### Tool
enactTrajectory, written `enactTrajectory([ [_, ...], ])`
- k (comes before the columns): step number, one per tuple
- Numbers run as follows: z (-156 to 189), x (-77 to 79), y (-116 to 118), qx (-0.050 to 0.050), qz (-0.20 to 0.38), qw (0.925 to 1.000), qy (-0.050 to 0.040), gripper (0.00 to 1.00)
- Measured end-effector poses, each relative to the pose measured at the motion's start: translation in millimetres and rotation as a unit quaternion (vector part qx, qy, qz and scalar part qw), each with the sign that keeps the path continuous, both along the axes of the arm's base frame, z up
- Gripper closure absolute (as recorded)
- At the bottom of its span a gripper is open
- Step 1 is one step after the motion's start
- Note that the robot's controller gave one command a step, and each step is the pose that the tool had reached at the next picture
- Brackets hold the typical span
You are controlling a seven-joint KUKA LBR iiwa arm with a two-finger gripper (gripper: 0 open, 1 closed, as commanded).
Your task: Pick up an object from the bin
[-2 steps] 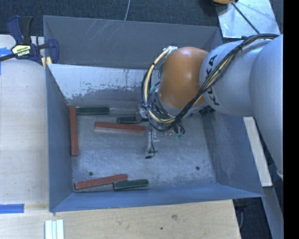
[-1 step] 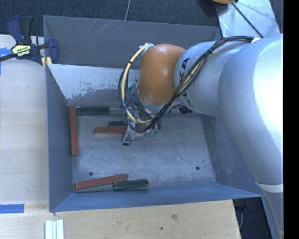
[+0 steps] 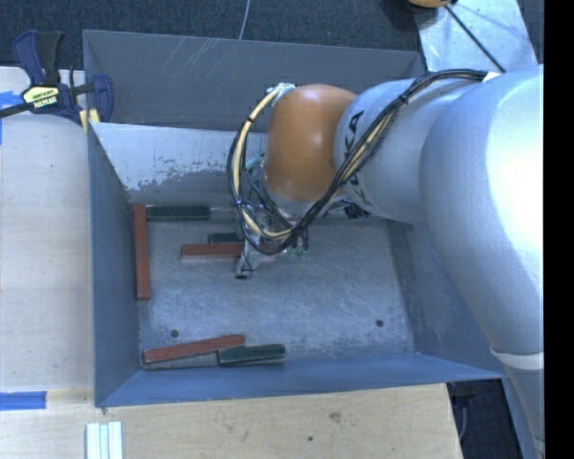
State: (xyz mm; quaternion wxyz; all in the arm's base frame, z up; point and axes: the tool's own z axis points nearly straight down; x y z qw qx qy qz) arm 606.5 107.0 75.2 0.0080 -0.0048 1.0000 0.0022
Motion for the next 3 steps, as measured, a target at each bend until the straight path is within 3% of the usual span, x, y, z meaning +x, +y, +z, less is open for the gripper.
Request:
enactTrajectory([
  [1, 151.0, 3.3, 4.2, -0.002, 0.009, 0.9999, 0.0044, 1.00],
  [2, 149.4, 2.5, 4.2, -0.002, 0.010, 0.9999, 0.0060, 1.00],
  [3, 68.4, 14.6, 20.5, -0.002, -0.033, 0.9994, 0.0073, 0.00],
])
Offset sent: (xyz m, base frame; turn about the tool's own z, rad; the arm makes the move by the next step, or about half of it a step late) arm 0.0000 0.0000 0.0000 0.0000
